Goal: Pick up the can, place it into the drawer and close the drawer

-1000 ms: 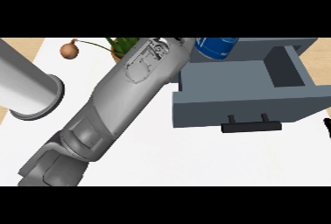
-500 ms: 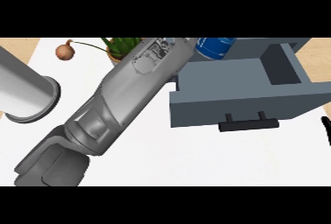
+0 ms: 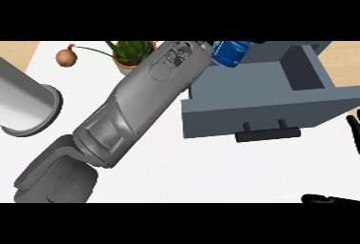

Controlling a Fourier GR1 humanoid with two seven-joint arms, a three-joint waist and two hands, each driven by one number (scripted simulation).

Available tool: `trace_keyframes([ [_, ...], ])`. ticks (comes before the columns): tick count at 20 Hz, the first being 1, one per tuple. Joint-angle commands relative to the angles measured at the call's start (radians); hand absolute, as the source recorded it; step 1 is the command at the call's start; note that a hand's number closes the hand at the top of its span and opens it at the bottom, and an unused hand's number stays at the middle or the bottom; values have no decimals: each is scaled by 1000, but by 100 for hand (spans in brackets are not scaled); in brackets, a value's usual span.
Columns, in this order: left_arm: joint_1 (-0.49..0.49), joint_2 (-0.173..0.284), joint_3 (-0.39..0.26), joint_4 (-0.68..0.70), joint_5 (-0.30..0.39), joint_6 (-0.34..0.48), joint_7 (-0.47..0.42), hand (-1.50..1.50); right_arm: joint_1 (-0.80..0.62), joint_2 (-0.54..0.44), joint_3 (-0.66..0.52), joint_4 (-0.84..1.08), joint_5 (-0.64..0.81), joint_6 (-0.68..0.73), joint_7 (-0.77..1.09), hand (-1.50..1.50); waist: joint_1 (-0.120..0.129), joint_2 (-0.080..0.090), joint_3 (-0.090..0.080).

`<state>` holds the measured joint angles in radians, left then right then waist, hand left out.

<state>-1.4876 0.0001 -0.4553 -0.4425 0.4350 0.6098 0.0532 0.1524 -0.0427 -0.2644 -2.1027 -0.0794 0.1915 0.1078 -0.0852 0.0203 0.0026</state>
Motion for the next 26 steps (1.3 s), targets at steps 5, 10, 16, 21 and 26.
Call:
trace_keyframes([
  [5,18,0,-58,77,40,5,-72,150,-24,1,15,5,3,2,-10,-150,-22,7,0],
  [10,15,0,-100,115,31,3,-115,150,-47,-12,13,5,-1,4,7,-150,-34,14,0],
  [16,74,0,-152,87,74,105,-105,-150,-62,-2,41,21,34,-8,10,-150,-53,17,1],
  [21,46,0,-142,120,94,124,-121,-150,-39,-2,38,-21,30,-12,35,-150,-37,10,-1],
  [26,60,0,-164,79,137,152,-111,-150,-90,-18,40,-36,18,-15,61,-150,-37,10,-1],
])
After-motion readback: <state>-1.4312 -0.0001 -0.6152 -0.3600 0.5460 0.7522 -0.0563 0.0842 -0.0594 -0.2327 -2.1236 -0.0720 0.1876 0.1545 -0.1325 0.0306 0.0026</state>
